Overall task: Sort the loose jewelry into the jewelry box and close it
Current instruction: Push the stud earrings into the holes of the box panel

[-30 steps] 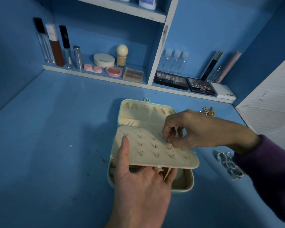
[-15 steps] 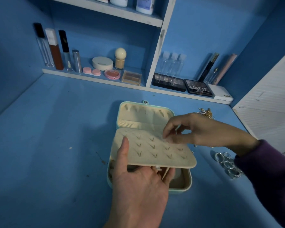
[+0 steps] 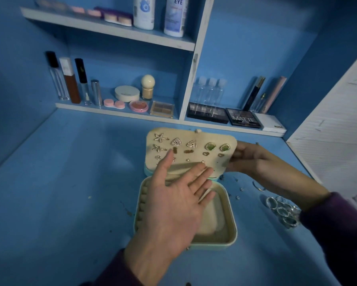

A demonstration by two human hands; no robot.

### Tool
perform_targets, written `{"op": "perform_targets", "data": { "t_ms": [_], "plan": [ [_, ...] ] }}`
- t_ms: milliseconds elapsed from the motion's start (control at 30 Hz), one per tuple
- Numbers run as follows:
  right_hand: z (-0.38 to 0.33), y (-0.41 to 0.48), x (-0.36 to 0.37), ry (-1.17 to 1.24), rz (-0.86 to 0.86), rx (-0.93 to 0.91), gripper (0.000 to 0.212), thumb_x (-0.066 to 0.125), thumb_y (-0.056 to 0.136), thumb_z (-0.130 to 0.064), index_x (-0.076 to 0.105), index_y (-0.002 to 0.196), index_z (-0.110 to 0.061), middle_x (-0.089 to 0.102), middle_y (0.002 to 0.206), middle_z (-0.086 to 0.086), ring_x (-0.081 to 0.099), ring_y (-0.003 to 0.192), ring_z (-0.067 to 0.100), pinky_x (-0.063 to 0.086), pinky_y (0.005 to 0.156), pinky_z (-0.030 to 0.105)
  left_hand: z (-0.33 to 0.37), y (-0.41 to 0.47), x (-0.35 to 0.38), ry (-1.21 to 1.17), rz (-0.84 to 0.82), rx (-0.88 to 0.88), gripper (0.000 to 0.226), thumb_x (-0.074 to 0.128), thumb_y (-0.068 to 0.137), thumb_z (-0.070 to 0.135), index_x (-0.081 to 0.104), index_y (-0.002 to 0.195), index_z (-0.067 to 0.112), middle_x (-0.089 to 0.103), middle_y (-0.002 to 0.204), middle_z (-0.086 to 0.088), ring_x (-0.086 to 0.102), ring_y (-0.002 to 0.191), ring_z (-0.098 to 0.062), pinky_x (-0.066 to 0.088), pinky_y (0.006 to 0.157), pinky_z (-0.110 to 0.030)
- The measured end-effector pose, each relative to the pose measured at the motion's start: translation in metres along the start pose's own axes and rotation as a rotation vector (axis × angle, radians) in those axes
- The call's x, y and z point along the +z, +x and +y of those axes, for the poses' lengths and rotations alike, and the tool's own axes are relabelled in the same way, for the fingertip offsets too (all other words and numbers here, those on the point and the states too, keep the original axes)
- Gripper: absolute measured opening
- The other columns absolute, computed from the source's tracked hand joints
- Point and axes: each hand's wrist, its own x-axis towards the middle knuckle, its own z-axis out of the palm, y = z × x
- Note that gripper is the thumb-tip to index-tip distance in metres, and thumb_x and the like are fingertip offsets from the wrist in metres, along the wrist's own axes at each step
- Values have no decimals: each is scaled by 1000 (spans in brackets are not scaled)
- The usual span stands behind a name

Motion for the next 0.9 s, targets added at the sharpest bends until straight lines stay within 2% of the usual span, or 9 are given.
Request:
{"op": "perform_targets", "data": {
  "t_ms": [100, 200, 333, 433, 500, 567, 633, 767, 900],
  "plan": [
    [6, 5, 5, 66, 122, 19, 35, 49, 90, 7, 56, 122, -4, 66, 118, 15, 62, 108, 28, 50, 92, 35, 11, 5, -4, 197, 22, -5, 63, 55, 74, 47, 63, 118, 3, 69, 113, -14, 56, 117, -25, 39, 105, -40],
    [11, 9, 8, 97, 206, 22, 34, 47, 93, 3, 55, 123, -9, 69, 111, 11, 66, 101, 24, 55, 83, 29, 23, 4, -5, 387, 29, 86, 48, 56, 73, 35, 68, 108, 6, 72, 106, -12, 65, 100, -22, 48, 89, -34],
    [16, 13, 11, 67, 263, 24, 30, 46, 95, 0, 54, 121, -13, 72, 104, 10, 67, 95, 22, 55, 76, 28, 41, 9, -11, 749, 134, 530, 13, 57, 85, 18, 70, 87, 18, 72, 84, 7, 60, 75, -7, 43, 64, -22],
    [17, 15, 13, 38, 302, 18, 28, 47, 95, -2, 54, 118, -17, 72, 99, 11, 67, 87, 20, 56, 75, 28, 58, 27, -25, 941, 308, 901, 16, 60, 90, 16, 66, 83, 28, 66, 85, 14, 56, 81, -3, 44, 71, -21],
    [17, 17, 15, 15, 322, 14, 29, 47, 95, -2, 52, 120, -17, 72, 96, 13, 68, 83, 17, 56, 72, 26, 67, 41, -38, 1157, 405, 1059, 13, 63, 88, 24, 58, 98, 32, 58, 104, 13, 51, 99, -10, 44, 84, -31],
    [18, 17, 15, -5, 331, 10, 30, 47, 95, -2, 51, 122, -15, 71, 95, 16, 68, 81, 16, 56, 71, 26, 68, 53, -47, 1339, 447, 1091, 36, 65, 86, 28, 53, 119, 27, 47, 119, 8, 41, 116, -15, 38, 95, -34],
    [19, 18, 16, -2, 328, 8, 30, 47, 95, -2, 51, 122, -15, 72, 94, 14, 68, 81, 17, 56, 72, 27, 65, 56, -45, 1514, 431, 1228, 45, 62, 84, 31, 51, 127, 21, 43, 126, 1, 31, 121, -16, 32, 98, -31],
    [20, 18, 15, 16, 325, 11, 29, 46, 96, -2, 52, 121, -15, 72, 92, 10, 68, 80, 16, 56, 72, 27, 60, 55, -42, 1813, 296, 1521, 29, 60, 82, 22, 66, 110, 21, 45, 128, -9, 30, 124, -27, 32, 105, -39],
    [20, 19, 15, 13, 317, 19, 30, 45, 96, -3, 51, 122, -15, 72, 97, 11, 68, 83, 16, 57, 73, 26, 62, 56, -42, 1932, 218, 1484, 29, 57, 82, 23, 73, 106, 28, 49, 131, -12, 26, 130, -30, 19, 110, -35]
  ]
}}
